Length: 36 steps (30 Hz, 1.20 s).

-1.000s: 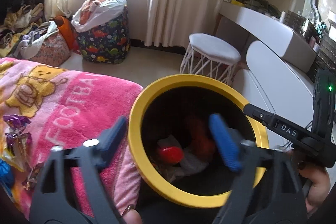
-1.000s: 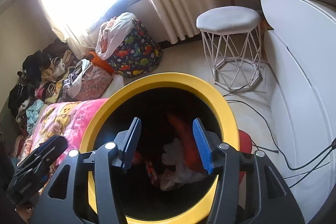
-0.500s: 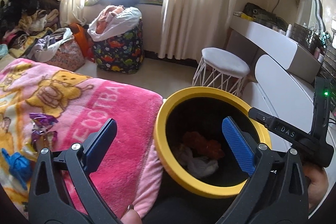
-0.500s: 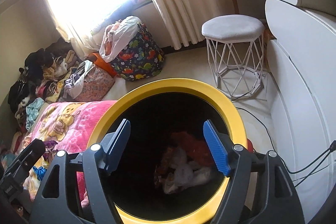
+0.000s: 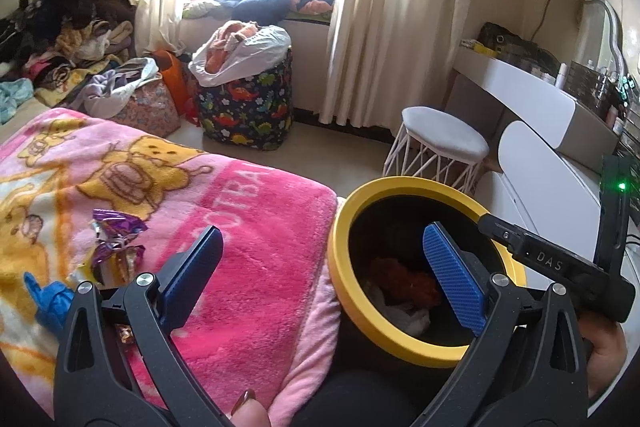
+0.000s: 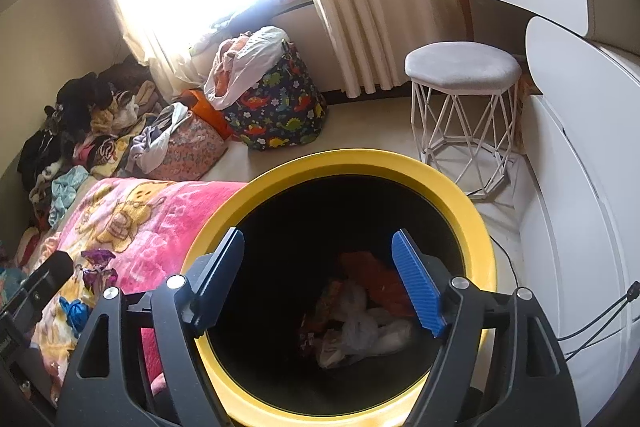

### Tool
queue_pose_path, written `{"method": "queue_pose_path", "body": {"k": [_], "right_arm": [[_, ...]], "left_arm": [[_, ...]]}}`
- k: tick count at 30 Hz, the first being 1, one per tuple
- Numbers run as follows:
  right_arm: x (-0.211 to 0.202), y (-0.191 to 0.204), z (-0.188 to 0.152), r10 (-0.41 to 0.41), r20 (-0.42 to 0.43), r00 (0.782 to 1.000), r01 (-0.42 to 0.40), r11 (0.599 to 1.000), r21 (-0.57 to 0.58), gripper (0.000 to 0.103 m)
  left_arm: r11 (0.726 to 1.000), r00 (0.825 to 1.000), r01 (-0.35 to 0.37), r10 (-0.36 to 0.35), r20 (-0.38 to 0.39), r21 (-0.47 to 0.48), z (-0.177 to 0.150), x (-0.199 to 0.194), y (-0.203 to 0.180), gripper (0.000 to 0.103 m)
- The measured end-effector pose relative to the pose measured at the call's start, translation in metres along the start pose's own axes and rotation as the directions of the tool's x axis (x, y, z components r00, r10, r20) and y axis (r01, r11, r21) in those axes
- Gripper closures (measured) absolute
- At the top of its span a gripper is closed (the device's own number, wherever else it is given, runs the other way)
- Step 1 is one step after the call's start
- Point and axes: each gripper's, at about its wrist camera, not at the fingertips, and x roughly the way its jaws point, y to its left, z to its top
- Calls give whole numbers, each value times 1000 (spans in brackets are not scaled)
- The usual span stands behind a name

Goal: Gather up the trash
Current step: 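Move both open tools back over the remaining trash on the bed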

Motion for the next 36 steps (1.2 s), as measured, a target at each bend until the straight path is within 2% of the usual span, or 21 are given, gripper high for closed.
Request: {"method": "queue_pose_path", "body": {"k": [12, 21, 36], "right_arm": [[1, 19, -5, 22, -10, 1000, -23, 999, -49, 28], [-2, 40, -6, 73, -16, 997, -74, 993, -92, 28], [-6, 86, -15, 157, -39, 987, -161, 971, -175, 28]], "left_arm": [[999, 999, -35, 36, 19, -39, -4, -13, 22, 11], [995, 997, -67, 69, 34, -68, -5, -25, 42, 11], [977, 988, -129, 140, 57, -171, -8, -49, 94, 11]]}}
